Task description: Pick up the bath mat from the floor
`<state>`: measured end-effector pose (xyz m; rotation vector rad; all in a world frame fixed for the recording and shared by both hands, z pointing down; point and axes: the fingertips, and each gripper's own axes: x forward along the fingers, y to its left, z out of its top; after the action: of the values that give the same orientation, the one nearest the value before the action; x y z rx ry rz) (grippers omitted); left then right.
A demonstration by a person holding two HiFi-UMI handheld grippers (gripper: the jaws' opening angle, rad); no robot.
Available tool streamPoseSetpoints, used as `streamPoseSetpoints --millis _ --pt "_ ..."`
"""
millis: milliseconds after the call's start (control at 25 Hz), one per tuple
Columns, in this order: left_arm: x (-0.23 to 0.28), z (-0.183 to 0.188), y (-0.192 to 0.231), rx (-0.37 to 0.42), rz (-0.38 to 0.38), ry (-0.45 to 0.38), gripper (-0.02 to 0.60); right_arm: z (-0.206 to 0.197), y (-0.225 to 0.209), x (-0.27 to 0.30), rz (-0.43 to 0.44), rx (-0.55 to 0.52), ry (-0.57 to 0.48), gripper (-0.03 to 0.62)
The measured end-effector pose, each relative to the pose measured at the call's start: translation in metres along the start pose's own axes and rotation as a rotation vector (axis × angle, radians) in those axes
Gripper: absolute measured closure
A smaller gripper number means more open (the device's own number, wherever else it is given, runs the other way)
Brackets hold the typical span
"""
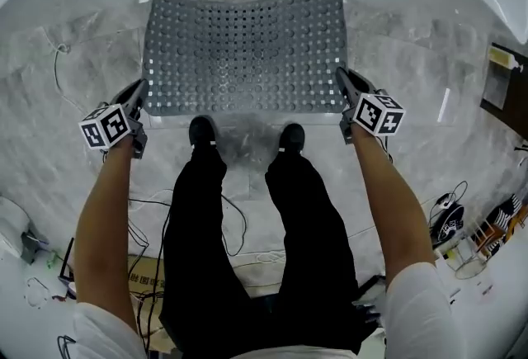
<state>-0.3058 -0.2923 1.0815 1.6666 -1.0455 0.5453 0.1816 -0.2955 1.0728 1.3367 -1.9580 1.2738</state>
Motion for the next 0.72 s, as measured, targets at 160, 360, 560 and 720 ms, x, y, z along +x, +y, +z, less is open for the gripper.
streamPoseSetpoints --millis 160,360,560,720 --pt "-0.080 0.038 -0.057 -0.042 -0.028 -0.092 0.561 0.047 0.045 -0.077 0.023 -0.012 -0.032 0.554" --pt "-0.193 0.060 -0.152 -0.025 -0.114 -0.140 0.563 0.096 0.114 -0.202 0.107 -0.096 -0.041 0.554" --pt "-0.321 0.116 -0.248 0.050 -0.252 -0.281 0.563 0.183 0.196 -0.331 0.258 -0.087 -0.190 0.554" --pt "-0.414 0.182 -0.314 0.113 -0.299 -0.438 0.563 0.265 0.240 -0.430 0.313 -0.137 -0.342 0.554"
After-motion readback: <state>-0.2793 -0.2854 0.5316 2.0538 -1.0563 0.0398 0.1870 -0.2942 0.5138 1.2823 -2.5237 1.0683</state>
